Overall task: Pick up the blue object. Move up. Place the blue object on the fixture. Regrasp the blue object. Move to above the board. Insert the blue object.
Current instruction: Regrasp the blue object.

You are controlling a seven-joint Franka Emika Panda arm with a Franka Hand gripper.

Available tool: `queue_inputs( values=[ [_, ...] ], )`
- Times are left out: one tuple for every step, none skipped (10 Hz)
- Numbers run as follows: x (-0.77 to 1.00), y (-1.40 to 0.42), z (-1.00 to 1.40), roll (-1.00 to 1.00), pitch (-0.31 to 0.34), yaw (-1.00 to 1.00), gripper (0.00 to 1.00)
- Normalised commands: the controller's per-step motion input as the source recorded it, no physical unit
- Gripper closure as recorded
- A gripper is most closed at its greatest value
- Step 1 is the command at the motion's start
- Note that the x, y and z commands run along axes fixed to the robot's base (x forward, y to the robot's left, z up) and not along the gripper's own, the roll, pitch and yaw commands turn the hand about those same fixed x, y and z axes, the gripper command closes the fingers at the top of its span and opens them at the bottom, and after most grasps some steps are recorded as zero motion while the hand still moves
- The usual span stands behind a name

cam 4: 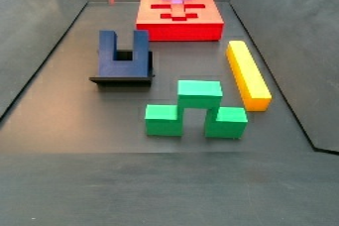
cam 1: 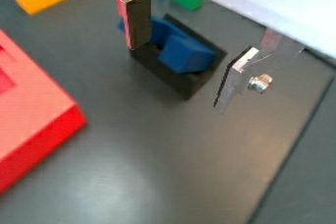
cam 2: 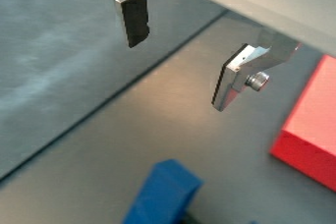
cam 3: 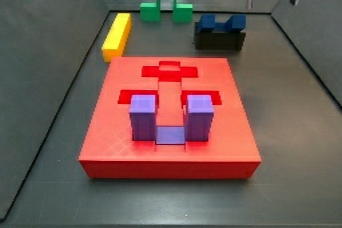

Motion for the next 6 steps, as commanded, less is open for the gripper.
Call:
queue_inputs(
  values=[
    [0.06,0.35,0.29,0.45,-0.26,0.42,0.0],
    [0.23,0.0,0.48,0.95,0.0,0.49,0.0],
    [0.24,-0.06,0.25,1.0,0.086,0.36,0.0],
    [0.3,-0.07,-0.01,1.0,0.234,0.33,0.0],
    [0.54,-0.18,-0.2,0.99,0.2,0.21,0.0],
    [0.69,-0.23,-0.27,0.93,0.189,0.12,0.0]
  ],
)
